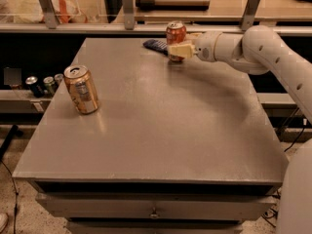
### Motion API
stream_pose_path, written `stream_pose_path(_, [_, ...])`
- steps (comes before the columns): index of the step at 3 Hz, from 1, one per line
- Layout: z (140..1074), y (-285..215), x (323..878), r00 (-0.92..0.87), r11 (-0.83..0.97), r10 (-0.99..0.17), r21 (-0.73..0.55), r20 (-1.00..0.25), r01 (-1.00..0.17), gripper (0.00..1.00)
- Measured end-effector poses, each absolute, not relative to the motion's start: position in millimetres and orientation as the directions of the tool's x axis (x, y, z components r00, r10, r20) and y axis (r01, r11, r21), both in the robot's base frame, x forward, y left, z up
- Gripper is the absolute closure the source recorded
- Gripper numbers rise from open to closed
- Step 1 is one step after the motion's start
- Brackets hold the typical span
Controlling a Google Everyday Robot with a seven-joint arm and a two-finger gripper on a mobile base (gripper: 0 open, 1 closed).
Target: Move coke can near rxbar blueberry
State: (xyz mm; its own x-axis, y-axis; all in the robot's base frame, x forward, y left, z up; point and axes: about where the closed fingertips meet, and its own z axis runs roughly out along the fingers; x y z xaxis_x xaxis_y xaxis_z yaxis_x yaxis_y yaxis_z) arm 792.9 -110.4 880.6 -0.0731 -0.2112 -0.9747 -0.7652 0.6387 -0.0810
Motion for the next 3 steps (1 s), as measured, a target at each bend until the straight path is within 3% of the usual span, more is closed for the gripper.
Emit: stream_pose_path(3, [871.6, -107.7, 793.8, -0.095, 0.631, -0.192, -0.049, -0.977, -0.774, 0.12])
